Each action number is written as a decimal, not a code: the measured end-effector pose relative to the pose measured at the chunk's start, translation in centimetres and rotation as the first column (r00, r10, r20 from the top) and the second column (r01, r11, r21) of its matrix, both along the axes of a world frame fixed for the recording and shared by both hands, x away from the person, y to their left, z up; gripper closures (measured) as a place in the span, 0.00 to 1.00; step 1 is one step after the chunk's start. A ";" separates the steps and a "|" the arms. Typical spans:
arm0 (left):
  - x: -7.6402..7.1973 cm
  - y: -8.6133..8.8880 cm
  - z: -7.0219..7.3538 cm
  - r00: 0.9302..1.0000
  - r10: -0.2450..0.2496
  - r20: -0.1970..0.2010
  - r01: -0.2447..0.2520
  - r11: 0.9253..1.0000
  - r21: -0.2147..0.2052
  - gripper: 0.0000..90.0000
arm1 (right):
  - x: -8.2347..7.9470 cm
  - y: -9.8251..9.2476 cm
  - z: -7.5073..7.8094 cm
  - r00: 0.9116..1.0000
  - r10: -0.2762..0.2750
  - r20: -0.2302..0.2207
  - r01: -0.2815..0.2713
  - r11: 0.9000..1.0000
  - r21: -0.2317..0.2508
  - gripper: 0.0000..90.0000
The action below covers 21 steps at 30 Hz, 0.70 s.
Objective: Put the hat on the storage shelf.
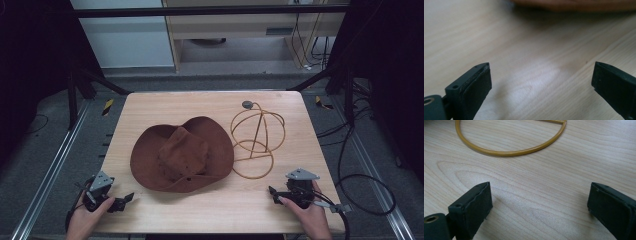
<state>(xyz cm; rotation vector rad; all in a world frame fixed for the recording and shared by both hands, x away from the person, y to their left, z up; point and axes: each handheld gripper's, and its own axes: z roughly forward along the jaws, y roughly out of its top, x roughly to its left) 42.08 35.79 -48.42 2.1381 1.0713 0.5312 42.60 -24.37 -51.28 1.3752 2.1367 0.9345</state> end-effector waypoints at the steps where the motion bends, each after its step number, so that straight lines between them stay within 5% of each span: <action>1: 0.1 0.0 0.6 1.000 -0.010 0.001 0.010 1.000 0.005 0.03 | 0.0 0.0 0.0 1.000 0.000 0.000 0.000 1.000 0.000 0.07; 6: 0.9 -1.0 3.6 0.997 -0.069 -0.015 0.069 0.998 0.012 0.03 | 0.0 0.0 0.0 1.000 0.001 0.000 -0.001 1.000 0.000 0.07; 9: 1.9 -2.7 5.8 0.993 -0.114 -0.017 0.115 0.992 0.056 0.03 | 0.0 0.0 0.0 1.000 0.002 0.000 -0.002 1.000 -0.001 0.07; 12: 3.4 -4.9 7.9 0.985 -0.172 -0.030 0.174 0.980 0.093 0.03 | 0.0 0.0 0.0 1.000 0.002 0.000 -0.002 1.000 -0.001 0.07; 15: 4.9 -6.9 9.2 0.976 -0.211 -0.051 0.215 0.973 0.088 0.03 | 0.0 0.0 0.0 1.000 0.001 0.000 -0.001 1.000 0.000 0.07; 19: 6.8 -10.3 10.3 0.962 -0.261 -0.078 0.270 0.953 0.137 0.03 | 0.0 0.0 0.0 1.000 0.002 0.000 -0.002 1.000 -0.001 0.07; 21: 8.1 -12.3 10.8 0.952 -0.288 -0.105 0.302 0.937 0.175 0.03 | 0.0 0.0 0.0 1.000 0.003 0.000 -0.003 1.000 -0.001 0.07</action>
